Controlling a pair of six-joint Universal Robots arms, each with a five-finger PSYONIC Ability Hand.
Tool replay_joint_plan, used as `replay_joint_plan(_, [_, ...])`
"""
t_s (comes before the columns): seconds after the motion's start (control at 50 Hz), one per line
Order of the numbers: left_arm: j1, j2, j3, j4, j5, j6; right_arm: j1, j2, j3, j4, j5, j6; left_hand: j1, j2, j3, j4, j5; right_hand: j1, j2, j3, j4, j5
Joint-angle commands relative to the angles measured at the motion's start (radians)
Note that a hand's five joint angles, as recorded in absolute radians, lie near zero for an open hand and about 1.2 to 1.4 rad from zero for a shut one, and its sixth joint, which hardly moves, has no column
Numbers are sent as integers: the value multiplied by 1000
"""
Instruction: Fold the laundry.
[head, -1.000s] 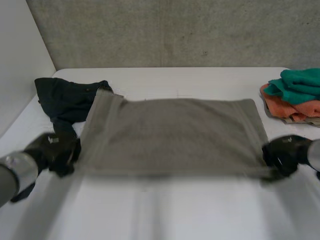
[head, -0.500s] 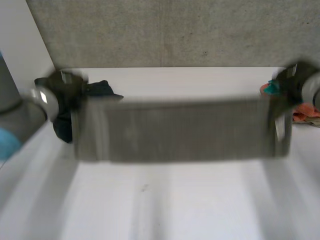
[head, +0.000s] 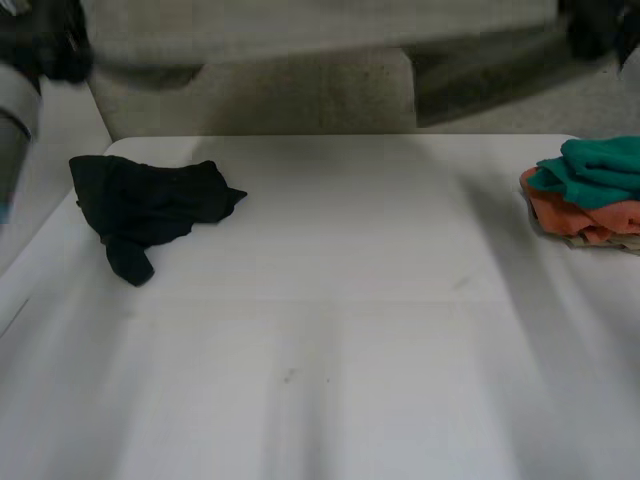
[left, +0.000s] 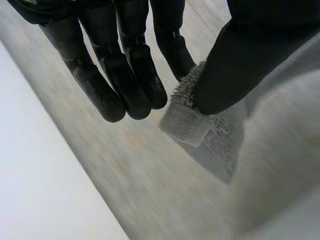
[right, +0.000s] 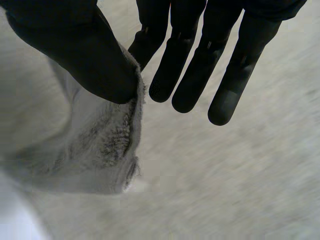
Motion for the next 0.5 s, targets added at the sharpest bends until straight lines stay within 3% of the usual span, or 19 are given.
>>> replay_joint_plan(0.02, [-16, -16, -322, 19, 74, 22, -10, 100, 166, 63, -78, -15, 241, 198, 205, 199, 231, 262, 215, 202, 200, 195])
replay_joint_plan(0.18, [-10, -35, -594, 18, 90, 182, -41, 156, 349, 160, -68, -158, 241, 198, 205, 199, 231, 262, 215, 202, 200, 195])
replay_joint_plan(0.28, [14, 27, -720, -76, 101, 281, -78, 101, 412, 374, -6, -262, 241, 198, 205, 199, 231, 262, 215, 202, 200, 195])
replay_joint_plan(0.38, [33, 191, -809, -376, 90, 467, -147, -16, 462, 723, 75, -456, 241, 198, 205, 199, 231, 262, 215, 202, 200, 195])
replay_joint_plan(0.4, [44, 240, -820, -491, 90, 531, -179, -45, 491, 823, 80, -551, 241, 198, 205, 199, 231, 262, 215, 202, 200, 195])
replay_joint_plan(0.5, [77, 323, -804, -682, 130, 645, -246, -97, 551, 901, 37, -809, 241, 198, 205, 199, 231, 262, 215, 202, 200, 195])
